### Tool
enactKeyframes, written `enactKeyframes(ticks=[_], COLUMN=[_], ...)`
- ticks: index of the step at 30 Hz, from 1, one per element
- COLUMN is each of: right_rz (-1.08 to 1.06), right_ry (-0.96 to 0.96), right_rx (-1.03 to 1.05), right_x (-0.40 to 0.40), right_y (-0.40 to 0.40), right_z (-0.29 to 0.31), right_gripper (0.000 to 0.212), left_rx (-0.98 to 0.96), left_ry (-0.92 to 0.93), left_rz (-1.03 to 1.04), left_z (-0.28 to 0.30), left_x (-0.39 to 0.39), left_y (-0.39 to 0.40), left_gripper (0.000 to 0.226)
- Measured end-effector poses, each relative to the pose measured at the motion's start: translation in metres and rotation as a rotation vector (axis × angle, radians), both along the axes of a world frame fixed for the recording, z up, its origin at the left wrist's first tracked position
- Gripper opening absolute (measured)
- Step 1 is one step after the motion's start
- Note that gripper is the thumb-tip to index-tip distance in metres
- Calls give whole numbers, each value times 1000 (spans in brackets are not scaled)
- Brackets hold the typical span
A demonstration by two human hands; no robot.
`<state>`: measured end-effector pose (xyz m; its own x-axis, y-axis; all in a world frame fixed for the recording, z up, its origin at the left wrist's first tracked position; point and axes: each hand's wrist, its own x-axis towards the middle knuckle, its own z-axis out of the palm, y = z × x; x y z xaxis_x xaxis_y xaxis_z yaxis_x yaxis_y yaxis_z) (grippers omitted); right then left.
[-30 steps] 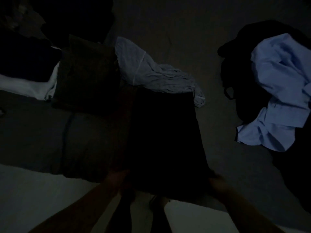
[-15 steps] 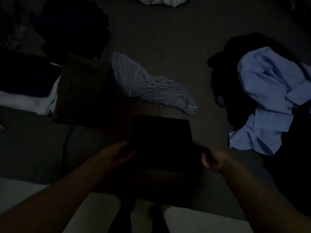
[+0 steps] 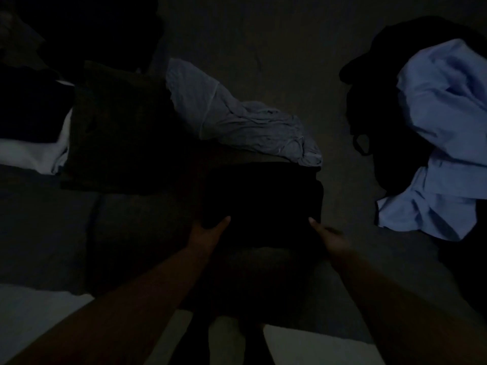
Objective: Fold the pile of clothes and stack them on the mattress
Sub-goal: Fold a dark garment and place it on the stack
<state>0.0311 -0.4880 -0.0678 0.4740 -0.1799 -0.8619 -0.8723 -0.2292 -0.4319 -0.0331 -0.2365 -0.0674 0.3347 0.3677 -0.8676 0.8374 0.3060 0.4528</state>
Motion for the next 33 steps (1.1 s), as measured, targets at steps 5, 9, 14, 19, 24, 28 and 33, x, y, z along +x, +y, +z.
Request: enactKeyframes(ticks=[5, 9, 14, 19, 24, 28, 33], right_rz=[39, 17, 21, 91, 93, 249, 599], right_ry=[-18, 7, 104, 86, 25, -131, -380], right_rx=[74, 49, 151, 251, 135, -188, -234], right_x=[5, -22, -89, -83, -53, -50, -71], right_y=[22, 20, -29, -43, -18, 19, 98], right_z=[-14, -16, -2, 10, 5, 24, 63], right_gripper=[59, 47, 78, 70, 46, 41, 53], left_rx=[-29, -33, -106, -177, -150, -194, -437], left_ry=[12, 42, 91, 43, 1, 10, 67], left_rz=[-62, -82, -261, -350, -285, -209, -60], left_z=[-16, -12, -9, -12, -20, -19, -13], left_x=[20, 10, -46, -67, -49, -46, -56], left_y=[-4, 4, 25, 24, 20, 18, 23], left_gripper=[58, 47, 27, 11, 7, 12, 51])
